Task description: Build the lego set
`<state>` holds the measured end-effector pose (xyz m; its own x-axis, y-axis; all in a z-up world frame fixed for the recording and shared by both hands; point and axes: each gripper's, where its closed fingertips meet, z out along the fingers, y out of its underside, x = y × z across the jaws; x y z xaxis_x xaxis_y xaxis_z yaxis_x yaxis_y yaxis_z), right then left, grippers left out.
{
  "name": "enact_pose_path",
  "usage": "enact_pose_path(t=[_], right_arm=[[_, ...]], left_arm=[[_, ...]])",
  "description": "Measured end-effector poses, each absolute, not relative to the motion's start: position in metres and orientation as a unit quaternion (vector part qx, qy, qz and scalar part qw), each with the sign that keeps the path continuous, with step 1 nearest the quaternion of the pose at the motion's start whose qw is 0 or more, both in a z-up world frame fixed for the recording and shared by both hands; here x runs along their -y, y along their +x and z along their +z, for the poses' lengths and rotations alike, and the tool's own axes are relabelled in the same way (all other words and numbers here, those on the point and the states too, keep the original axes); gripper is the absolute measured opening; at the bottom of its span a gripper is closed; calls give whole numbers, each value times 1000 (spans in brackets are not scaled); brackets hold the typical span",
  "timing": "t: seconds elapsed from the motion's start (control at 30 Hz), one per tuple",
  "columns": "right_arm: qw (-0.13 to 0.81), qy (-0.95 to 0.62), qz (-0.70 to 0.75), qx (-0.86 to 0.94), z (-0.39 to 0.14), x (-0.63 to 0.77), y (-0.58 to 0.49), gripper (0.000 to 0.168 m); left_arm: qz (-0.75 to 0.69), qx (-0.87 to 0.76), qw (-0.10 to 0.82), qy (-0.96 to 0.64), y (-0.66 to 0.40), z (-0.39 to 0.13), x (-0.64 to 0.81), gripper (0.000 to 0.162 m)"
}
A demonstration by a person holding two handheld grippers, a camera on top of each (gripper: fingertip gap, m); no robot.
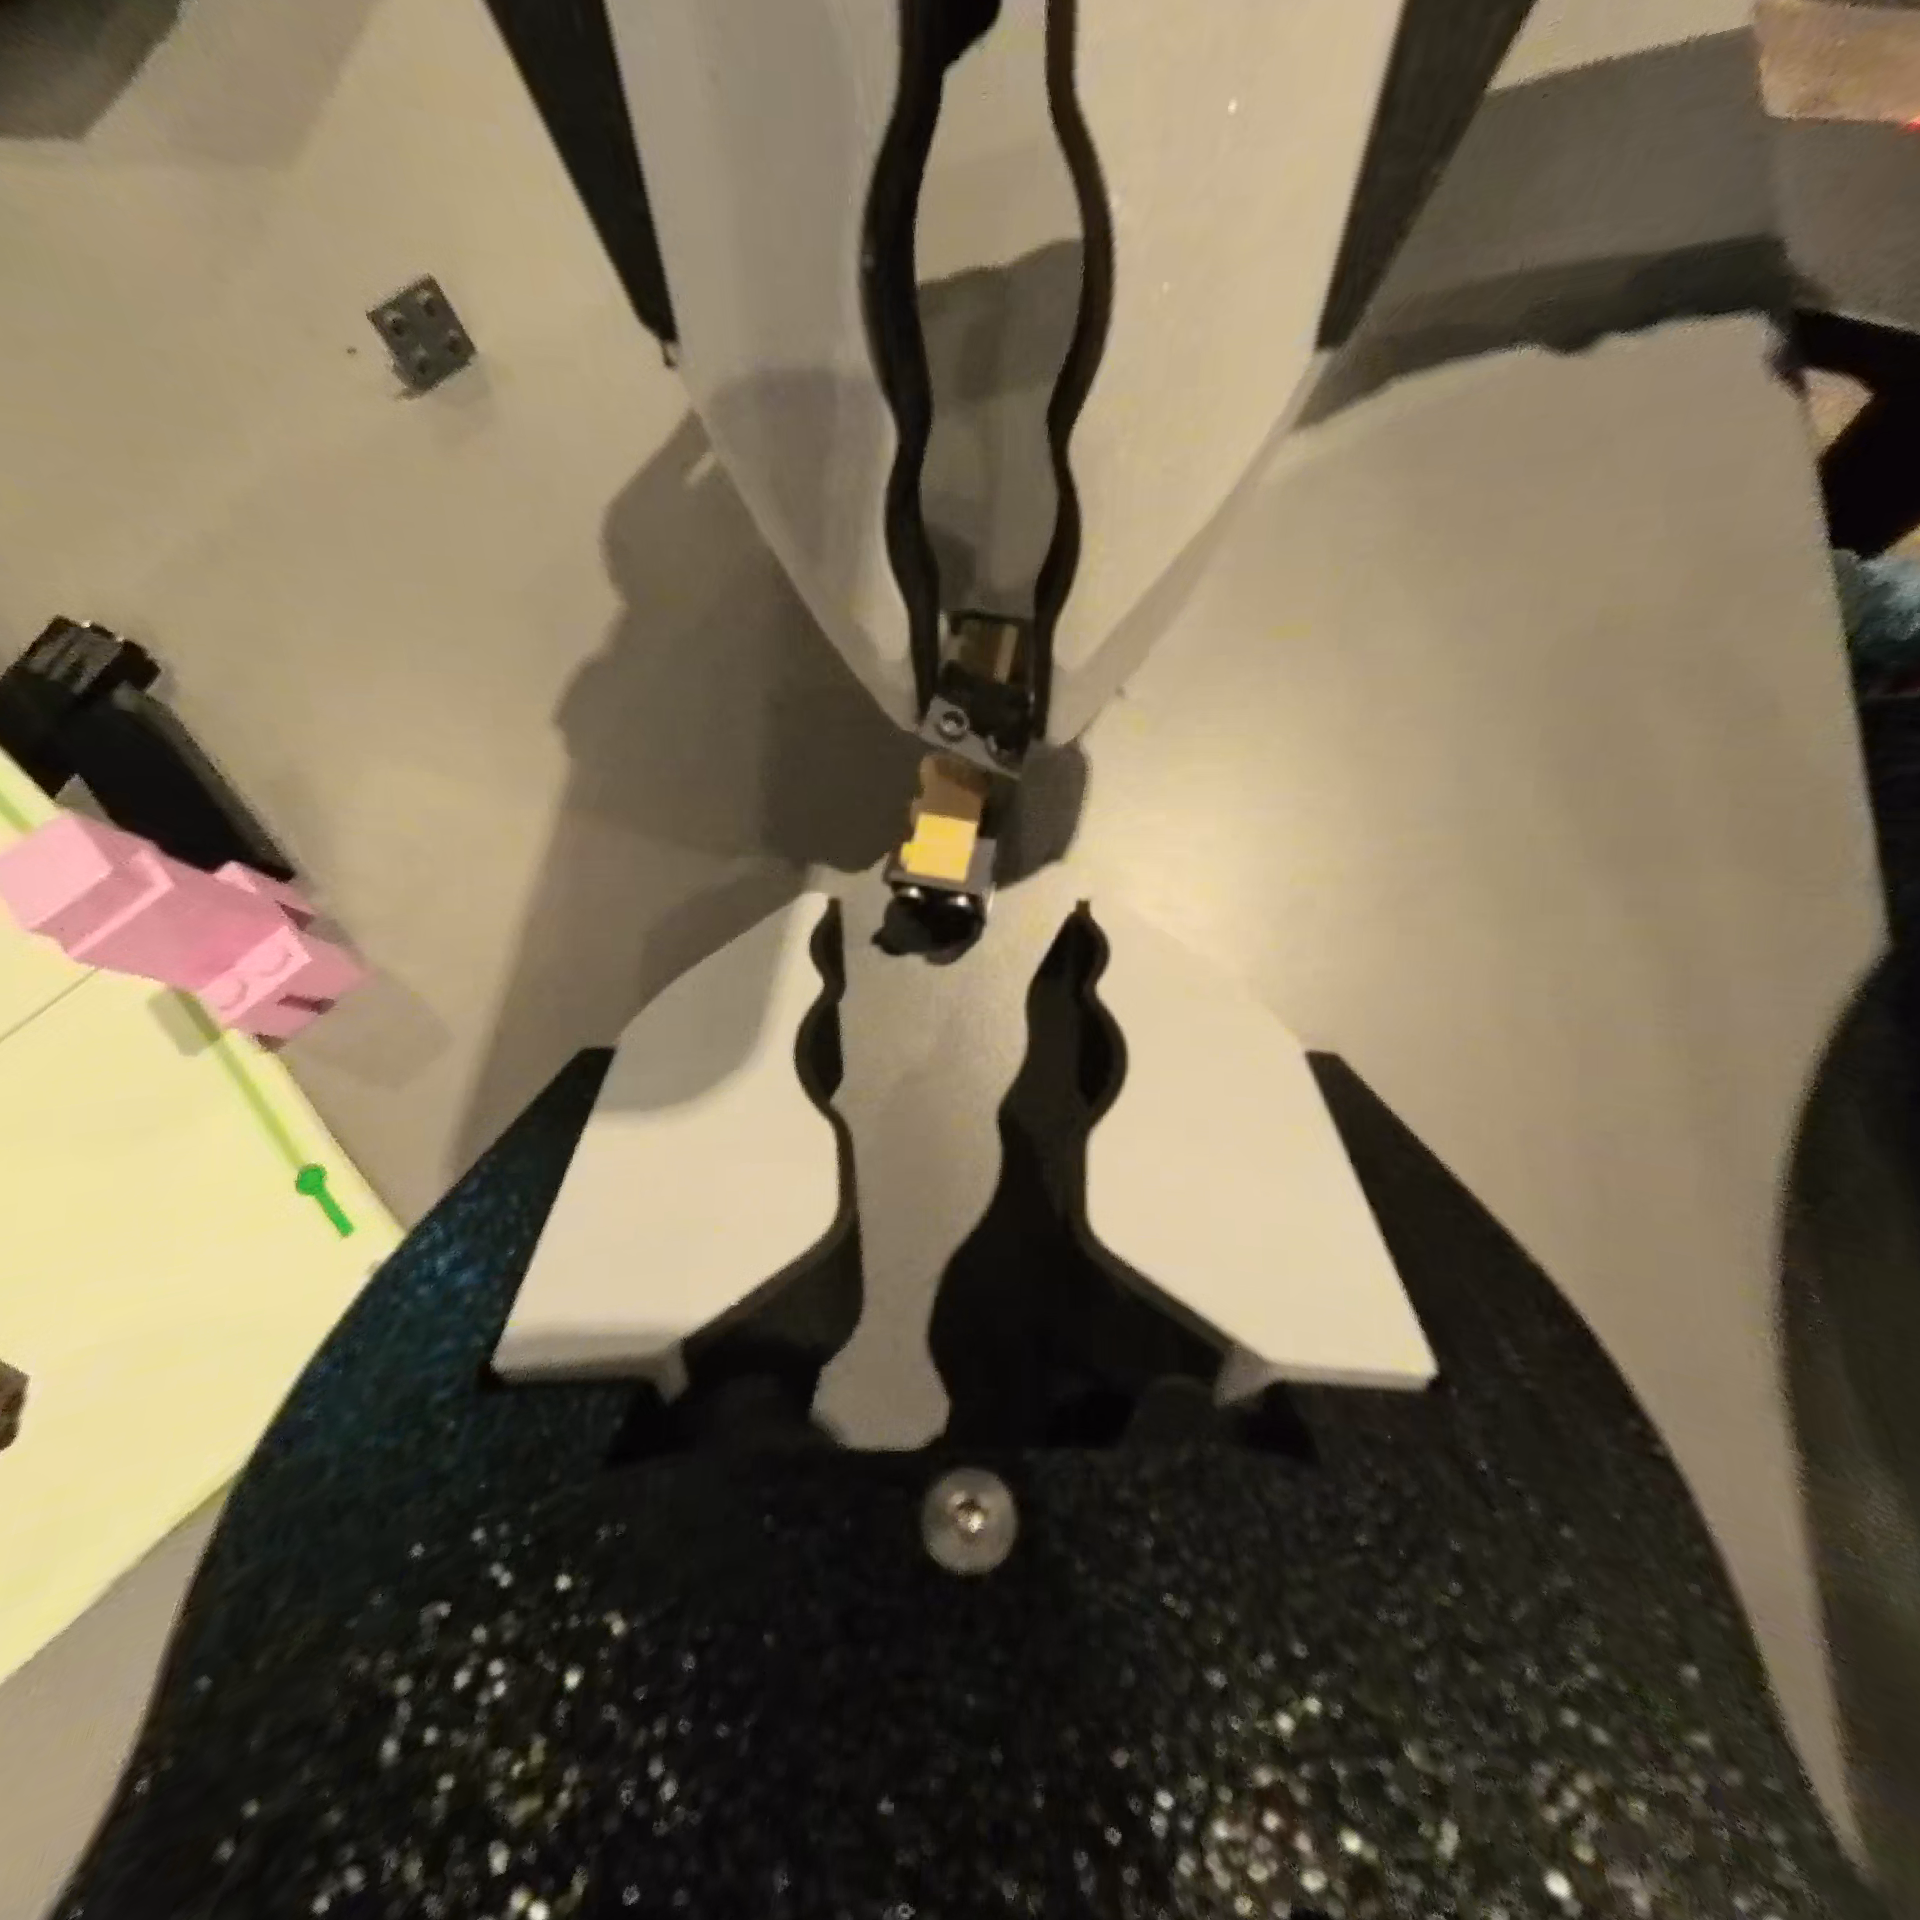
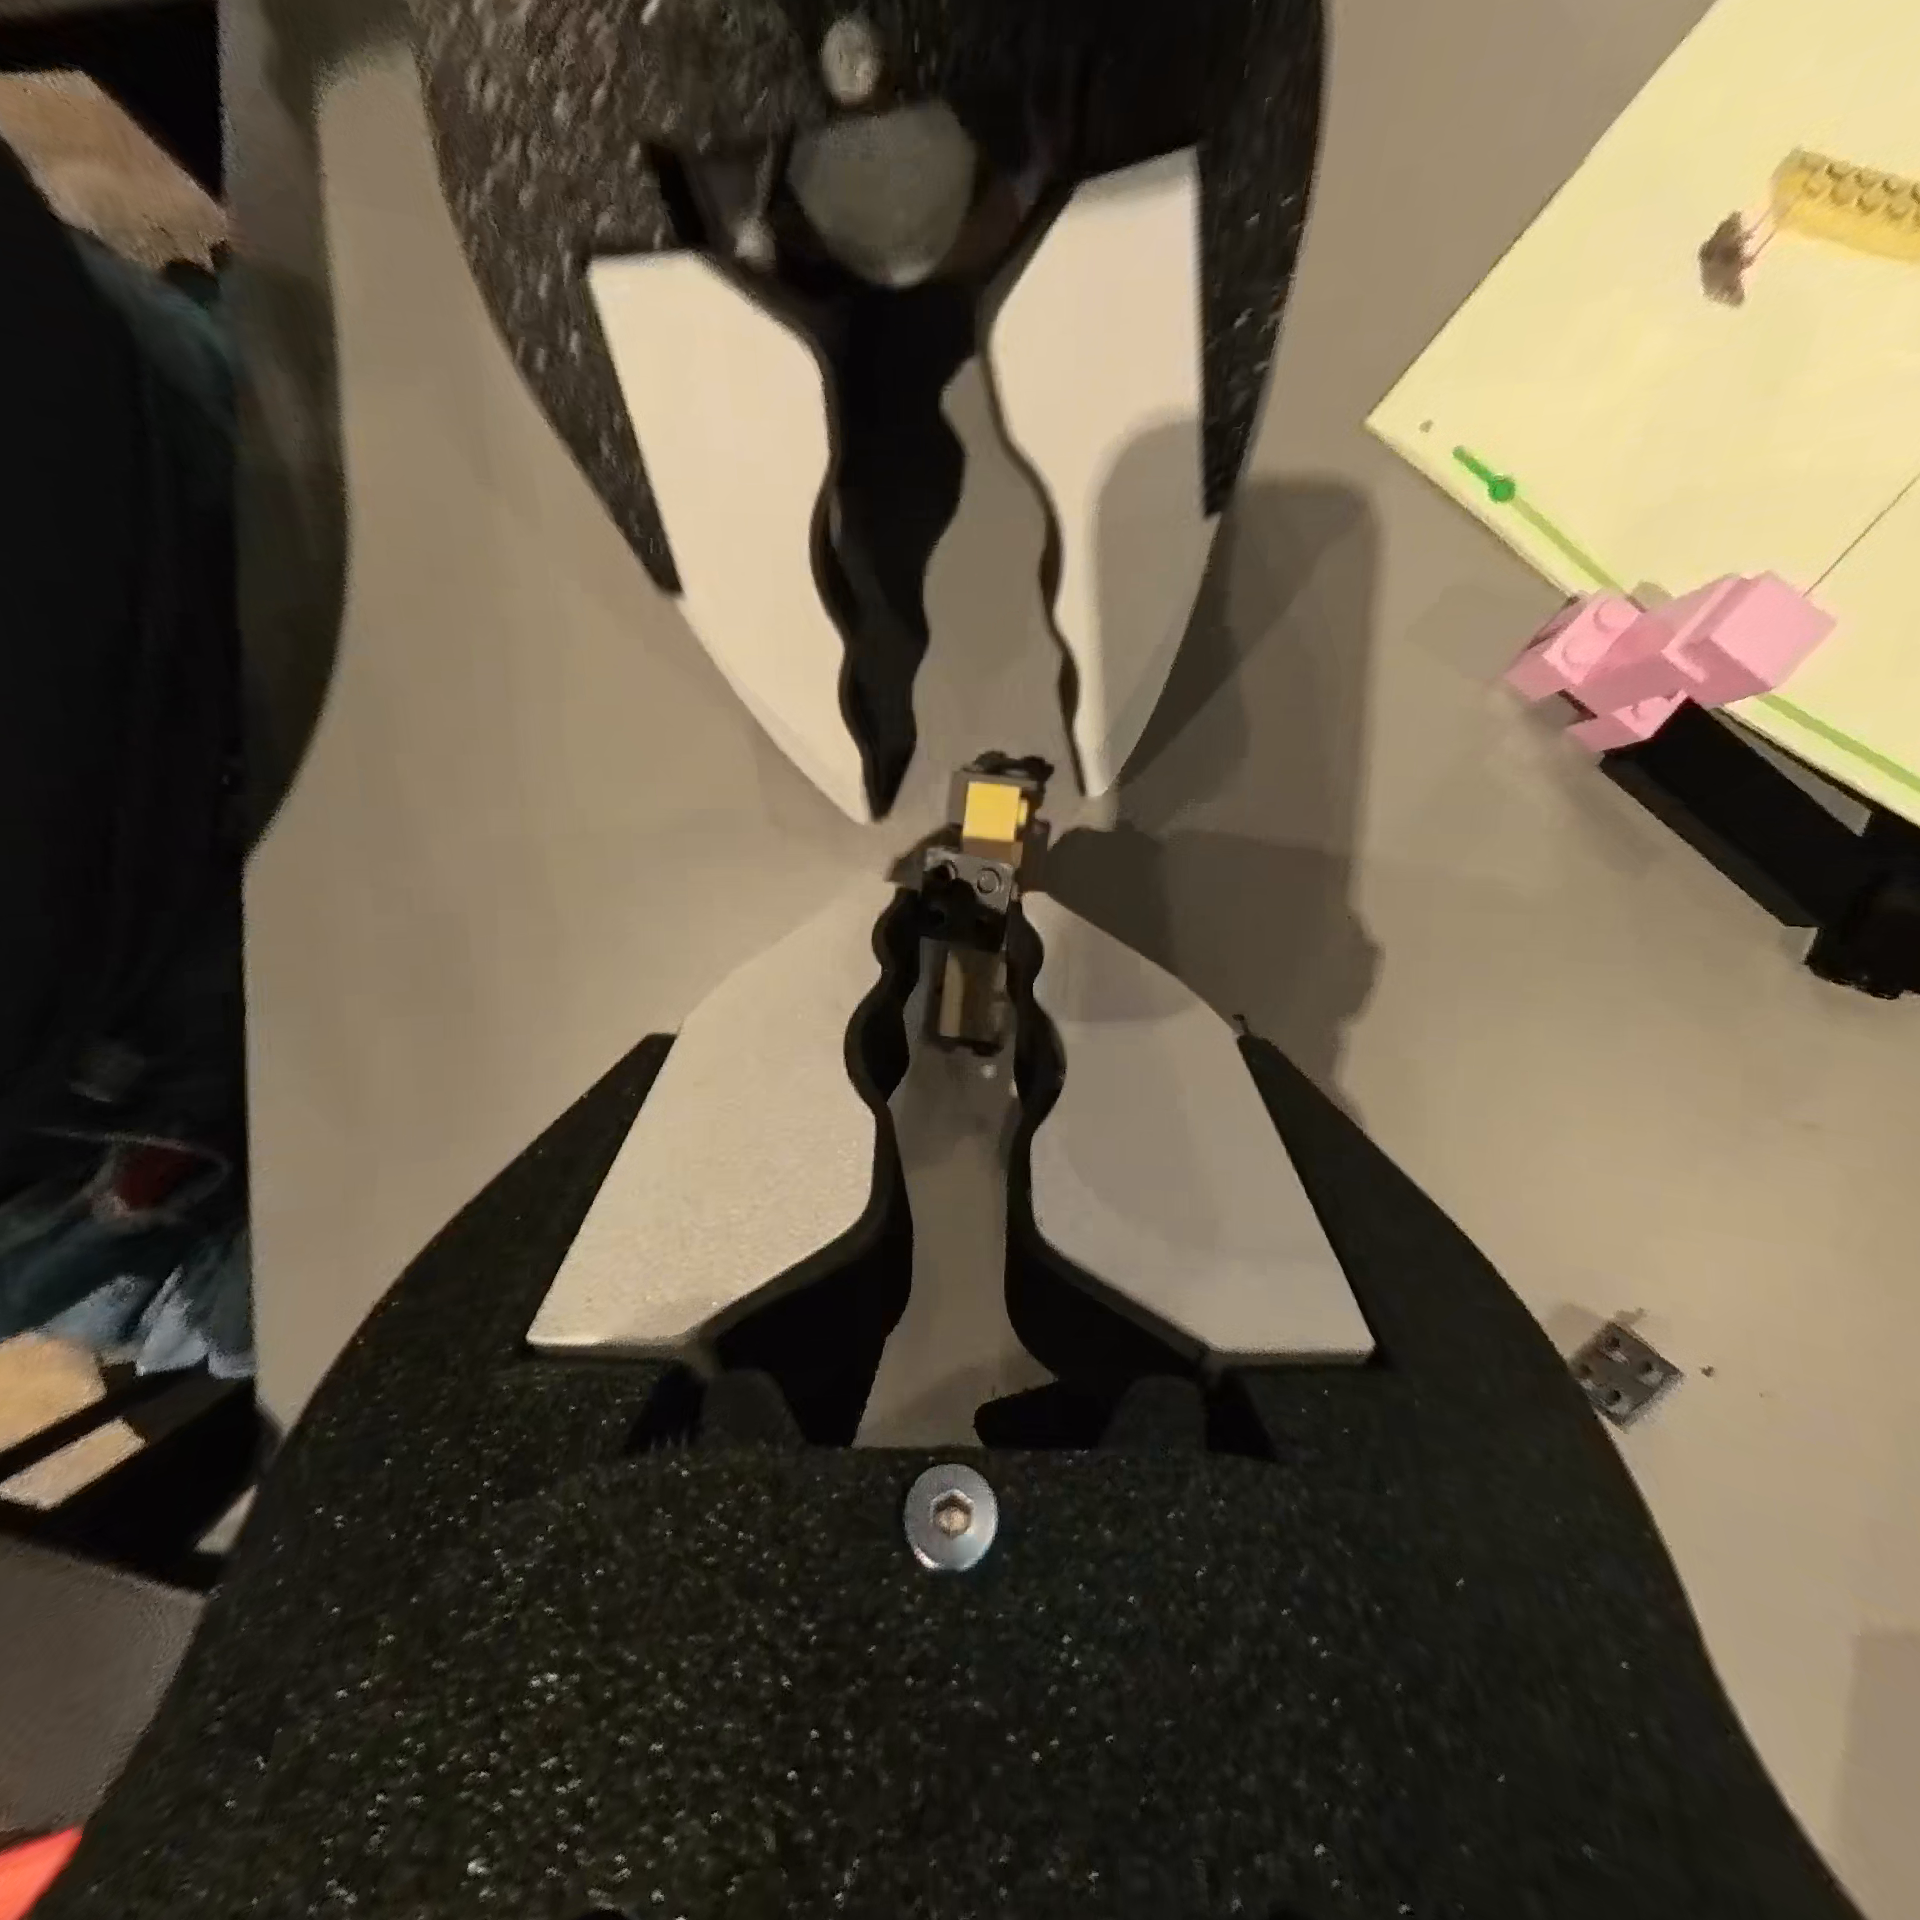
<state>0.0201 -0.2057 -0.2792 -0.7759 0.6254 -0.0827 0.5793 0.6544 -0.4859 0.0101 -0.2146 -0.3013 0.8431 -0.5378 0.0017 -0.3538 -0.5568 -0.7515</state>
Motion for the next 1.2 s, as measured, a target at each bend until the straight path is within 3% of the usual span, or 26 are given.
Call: enact_pose_path(t=[0.13,0.43,0.9,1.2], right_arm=[[30,-327,258,909,-278,207,22,15],[-32,-318,244,915,-282,210,24,15],[-122,-341,214,908,-282,208,19,16],[-95,-328,178,923,-282,208,22,16]], left_arm=[[-97,-286,400,-865,3,-300,213,46],[-101,-325,410,-846,13,-300,209,18],[-98,-330,412,-843,12,-300,208,17],[-99,-330,412,-843,12,-300,208,16]])
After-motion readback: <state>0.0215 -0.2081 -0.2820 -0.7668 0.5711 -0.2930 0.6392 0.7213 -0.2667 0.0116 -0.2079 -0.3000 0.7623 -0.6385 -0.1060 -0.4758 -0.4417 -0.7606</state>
